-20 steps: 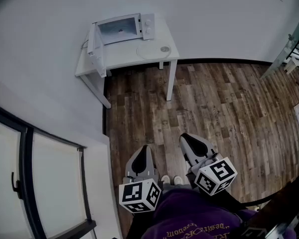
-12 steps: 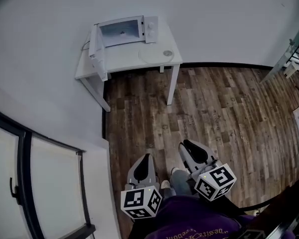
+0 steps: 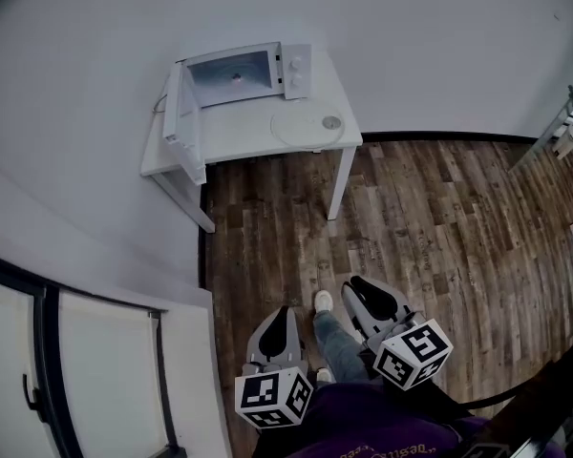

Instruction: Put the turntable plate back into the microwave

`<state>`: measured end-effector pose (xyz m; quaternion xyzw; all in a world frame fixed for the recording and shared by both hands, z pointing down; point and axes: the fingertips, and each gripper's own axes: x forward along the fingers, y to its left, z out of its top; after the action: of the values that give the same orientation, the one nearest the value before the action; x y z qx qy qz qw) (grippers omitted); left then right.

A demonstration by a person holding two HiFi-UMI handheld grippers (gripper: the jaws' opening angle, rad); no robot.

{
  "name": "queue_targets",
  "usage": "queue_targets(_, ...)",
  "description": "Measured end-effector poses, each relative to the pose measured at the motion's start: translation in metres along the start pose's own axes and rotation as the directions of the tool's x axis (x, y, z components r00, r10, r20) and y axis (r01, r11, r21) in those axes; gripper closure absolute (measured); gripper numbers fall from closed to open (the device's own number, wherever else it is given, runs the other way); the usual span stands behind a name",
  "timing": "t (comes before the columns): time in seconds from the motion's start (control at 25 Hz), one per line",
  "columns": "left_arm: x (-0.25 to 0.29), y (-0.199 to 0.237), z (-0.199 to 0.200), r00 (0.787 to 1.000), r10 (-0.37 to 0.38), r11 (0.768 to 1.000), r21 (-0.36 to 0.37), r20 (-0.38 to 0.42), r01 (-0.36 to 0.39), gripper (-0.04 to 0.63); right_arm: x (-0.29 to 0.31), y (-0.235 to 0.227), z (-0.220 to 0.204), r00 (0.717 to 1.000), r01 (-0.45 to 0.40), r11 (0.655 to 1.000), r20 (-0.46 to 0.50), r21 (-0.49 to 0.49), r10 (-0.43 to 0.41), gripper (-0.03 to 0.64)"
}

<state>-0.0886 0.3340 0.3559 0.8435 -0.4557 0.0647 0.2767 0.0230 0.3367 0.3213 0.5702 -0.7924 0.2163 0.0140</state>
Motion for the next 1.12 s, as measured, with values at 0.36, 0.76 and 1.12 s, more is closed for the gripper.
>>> queue_targets(0.36, 0.128, 0.012, 0.071, 1.0, -0.003, 1.0, 0.029, -0.015, 0.003, 0.588, 0.106, -0.083, 0.059, 0.999, -0.032, 0.999, -0.01, 0.041, 0.032, 0.541)
queue_targets(0.76, 0.237, 0.025, 0.129, 1.0, -0.014, 0.999, 0.035, 0.021, 0.013, 0.588, 0.192, -0.158, 0.095, 0.999, -0.016, 0.999, -0.044, 0.05, 0.019, 0.538)
queue_targets(1.12, 0.293, 0.056, 0.142, 1.0, -0.024, 1.0, 0.009, -0.018, 0.024, 0.588, 0.248, -0.192, 0.096, 0.995, 0.029, 0.998, -0.098, 0.049, -0.024, 0.534)
